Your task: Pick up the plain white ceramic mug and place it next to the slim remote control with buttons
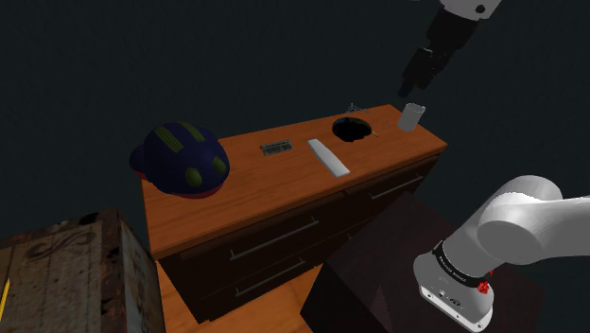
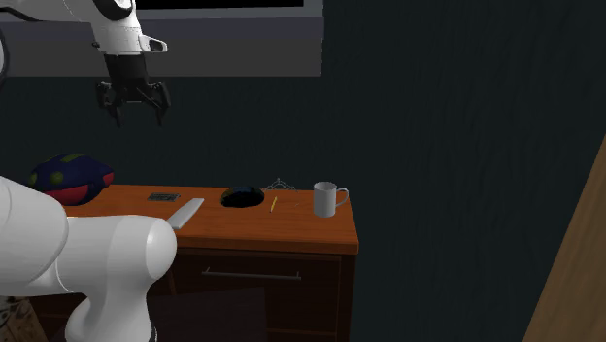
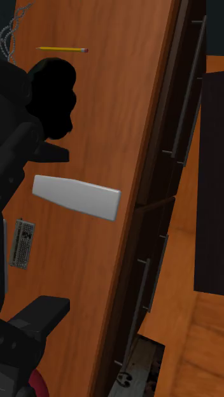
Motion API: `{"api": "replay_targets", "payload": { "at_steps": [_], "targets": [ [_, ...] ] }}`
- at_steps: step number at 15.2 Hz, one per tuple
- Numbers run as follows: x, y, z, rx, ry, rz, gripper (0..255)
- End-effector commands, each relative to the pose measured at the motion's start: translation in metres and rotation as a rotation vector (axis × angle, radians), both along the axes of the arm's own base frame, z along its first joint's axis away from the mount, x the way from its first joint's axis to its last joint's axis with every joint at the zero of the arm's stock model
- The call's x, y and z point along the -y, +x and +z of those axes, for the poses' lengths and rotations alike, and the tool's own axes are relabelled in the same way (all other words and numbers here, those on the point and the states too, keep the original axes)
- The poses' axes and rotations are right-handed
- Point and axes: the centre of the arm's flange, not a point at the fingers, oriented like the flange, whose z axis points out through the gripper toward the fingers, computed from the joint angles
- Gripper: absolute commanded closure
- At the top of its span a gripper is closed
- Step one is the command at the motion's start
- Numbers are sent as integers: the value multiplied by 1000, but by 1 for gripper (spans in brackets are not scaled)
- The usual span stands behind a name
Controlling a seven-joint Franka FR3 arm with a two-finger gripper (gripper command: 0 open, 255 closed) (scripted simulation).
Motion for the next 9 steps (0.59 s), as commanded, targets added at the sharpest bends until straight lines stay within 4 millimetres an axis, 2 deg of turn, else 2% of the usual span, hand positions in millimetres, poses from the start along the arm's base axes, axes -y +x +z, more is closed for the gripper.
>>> {"api": "replay_targets", "payload": {
  "at_steps": [1, 9],
  "targets": [
    [0, 0, 0, 0, 0, 0, 0],
    [89, 38, -45, -54, -9, 8, 0]
  ]
}}
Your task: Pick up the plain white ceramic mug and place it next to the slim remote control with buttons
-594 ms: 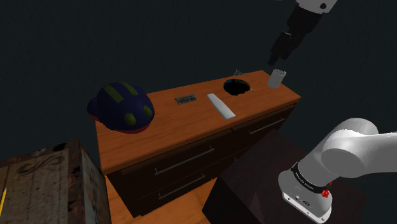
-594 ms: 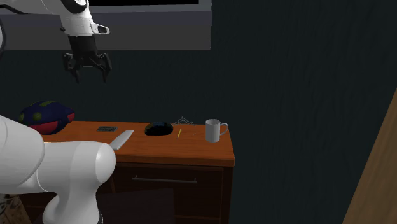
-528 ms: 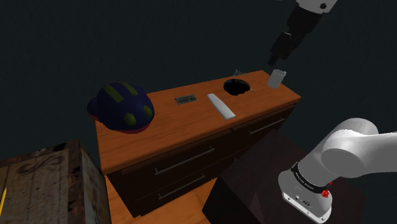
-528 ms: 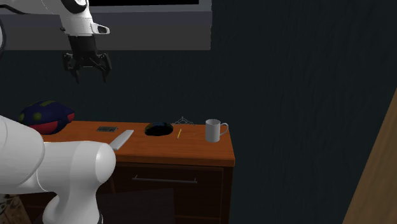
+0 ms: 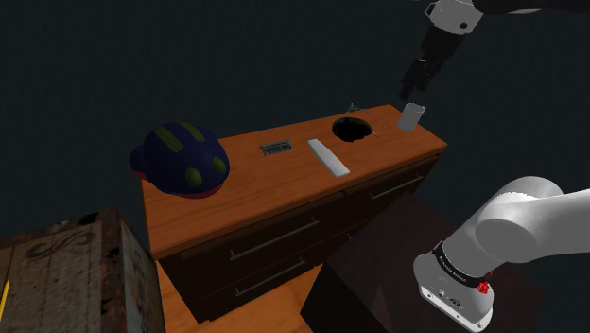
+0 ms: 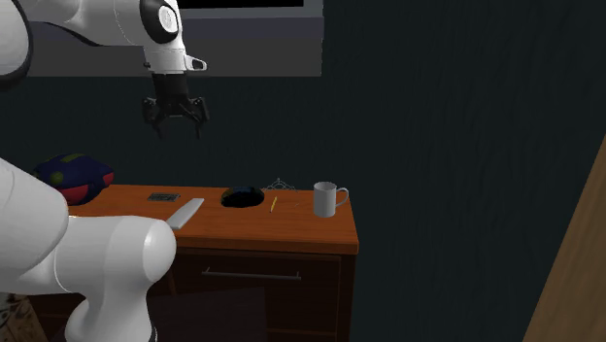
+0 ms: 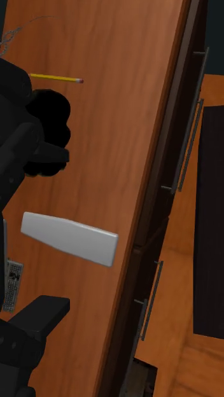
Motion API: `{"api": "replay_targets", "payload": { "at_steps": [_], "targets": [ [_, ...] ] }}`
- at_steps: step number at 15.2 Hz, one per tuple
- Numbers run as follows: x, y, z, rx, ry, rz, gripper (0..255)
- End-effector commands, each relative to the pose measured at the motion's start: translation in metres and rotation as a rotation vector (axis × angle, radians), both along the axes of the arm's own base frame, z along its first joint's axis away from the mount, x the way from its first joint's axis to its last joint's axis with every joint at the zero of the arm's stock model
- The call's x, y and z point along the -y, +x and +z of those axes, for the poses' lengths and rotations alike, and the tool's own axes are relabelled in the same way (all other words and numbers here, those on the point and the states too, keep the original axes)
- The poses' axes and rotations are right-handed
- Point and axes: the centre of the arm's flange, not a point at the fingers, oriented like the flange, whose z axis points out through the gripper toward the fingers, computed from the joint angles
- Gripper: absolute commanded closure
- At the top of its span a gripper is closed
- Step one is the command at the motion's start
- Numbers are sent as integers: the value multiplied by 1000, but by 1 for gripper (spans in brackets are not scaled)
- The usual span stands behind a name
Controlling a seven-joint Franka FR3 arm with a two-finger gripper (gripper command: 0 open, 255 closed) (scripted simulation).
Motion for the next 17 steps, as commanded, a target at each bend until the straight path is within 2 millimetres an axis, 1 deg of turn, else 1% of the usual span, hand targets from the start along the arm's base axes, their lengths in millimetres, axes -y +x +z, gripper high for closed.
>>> {"api": "replay_targets", "payload": {
  "at_steps": [1, 17],
  "targets": [
    [22, 9, -12, -13, -3, 3, 0],
    [201, 79, -106, -121, -21, 18, 0]
  ]
}}
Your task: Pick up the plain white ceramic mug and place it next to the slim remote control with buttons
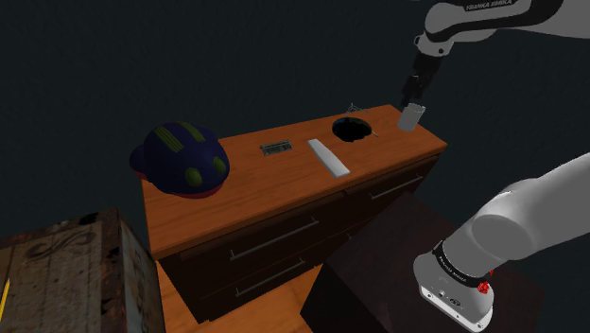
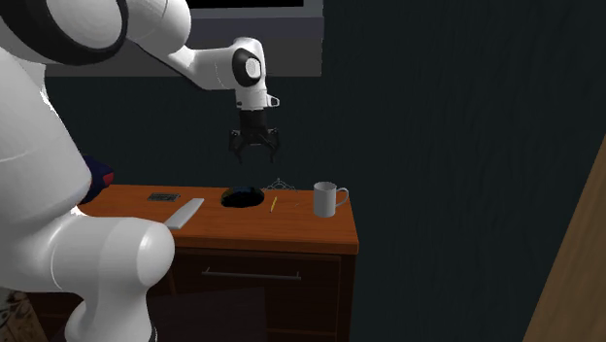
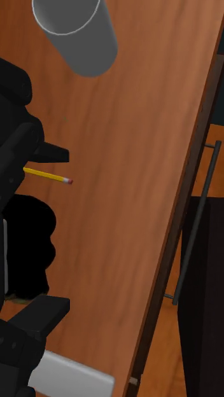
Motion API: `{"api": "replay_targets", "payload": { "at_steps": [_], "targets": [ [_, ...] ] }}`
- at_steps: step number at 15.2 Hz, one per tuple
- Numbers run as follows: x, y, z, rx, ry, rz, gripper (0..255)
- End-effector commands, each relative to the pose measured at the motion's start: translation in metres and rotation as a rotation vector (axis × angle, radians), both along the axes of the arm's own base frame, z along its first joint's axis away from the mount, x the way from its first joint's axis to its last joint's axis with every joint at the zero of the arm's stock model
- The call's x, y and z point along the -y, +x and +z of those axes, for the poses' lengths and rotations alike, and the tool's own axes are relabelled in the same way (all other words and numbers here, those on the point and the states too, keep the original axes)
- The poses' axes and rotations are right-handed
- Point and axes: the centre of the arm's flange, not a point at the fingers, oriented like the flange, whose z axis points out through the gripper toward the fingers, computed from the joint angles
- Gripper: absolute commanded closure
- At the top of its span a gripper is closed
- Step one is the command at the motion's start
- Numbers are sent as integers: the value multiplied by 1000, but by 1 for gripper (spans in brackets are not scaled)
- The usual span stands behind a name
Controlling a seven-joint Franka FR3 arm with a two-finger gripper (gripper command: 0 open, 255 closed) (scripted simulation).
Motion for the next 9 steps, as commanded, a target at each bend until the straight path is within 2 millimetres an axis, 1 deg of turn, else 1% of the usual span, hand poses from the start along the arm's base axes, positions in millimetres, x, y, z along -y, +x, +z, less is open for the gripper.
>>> {"api": "replay_targets", "payload": {
  "at_steps": [1, 9],
  "targets": [
    [24, 7, -14, -14, -3, 3, 0],
    [114, 39, -63, -68, -12, 11, 0]
  ]
}}
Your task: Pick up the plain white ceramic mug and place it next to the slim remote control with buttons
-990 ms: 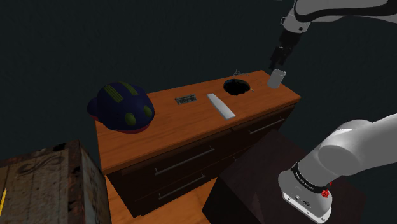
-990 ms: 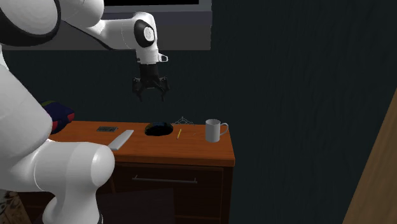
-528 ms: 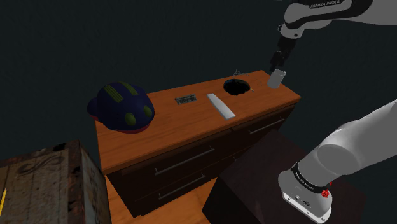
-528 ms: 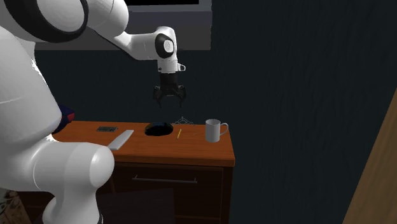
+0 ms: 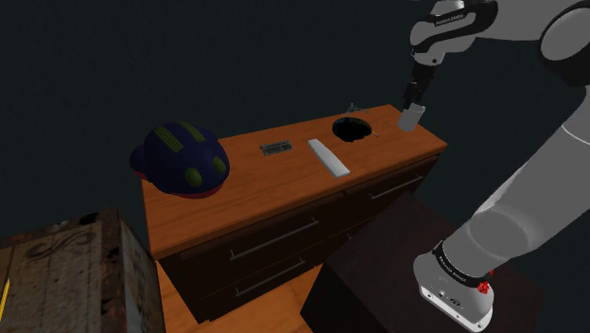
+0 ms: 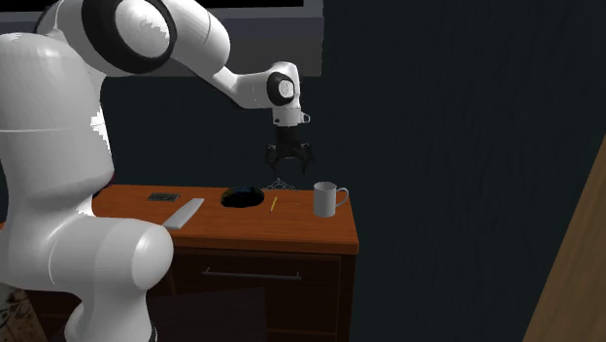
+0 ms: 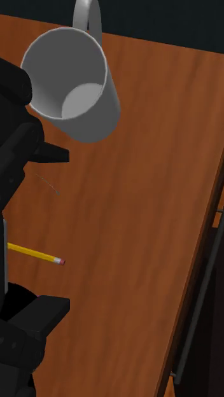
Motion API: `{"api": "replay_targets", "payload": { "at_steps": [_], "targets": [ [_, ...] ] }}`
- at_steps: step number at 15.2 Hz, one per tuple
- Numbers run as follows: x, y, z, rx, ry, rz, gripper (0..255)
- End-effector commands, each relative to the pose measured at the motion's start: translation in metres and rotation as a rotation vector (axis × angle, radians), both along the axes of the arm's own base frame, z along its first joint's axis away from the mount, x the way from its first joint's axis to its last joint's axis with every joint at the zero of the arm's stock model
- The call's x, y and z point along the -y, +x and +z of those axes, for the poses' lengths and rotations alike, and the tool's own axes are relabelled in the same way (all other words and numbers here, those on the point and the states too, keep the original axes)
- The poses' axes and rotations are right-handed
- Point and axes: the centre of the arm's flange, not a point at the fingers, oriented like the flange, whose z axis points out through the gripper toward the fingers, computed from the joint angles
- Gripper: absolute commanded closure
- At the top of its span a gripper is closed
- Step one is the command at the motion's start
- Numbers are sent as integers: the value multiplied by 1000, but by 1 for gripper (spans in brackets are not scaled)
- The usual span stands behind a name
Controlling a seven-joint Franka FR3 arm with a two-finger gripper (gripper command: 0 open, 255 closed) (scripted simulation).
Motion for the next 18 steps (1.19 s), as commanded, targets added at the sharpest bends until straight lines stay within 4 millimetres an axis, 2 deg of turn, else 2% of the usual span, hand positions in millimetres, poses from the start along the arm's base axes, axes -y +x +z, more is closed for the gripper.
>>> {"api": "replay_targets", "payload": {
  "at_steps": [1, 7, 14, 18],
  "targets": [
    [22, 7, -13, -14, -3, 4, 0],
    [86, 28, -48, -52, -9, 9, 0],
    [87, 22, -84, -52, -9, 9, 0],
    [87, 22, -87, -52, -9, 9, 0]
  ]
}}
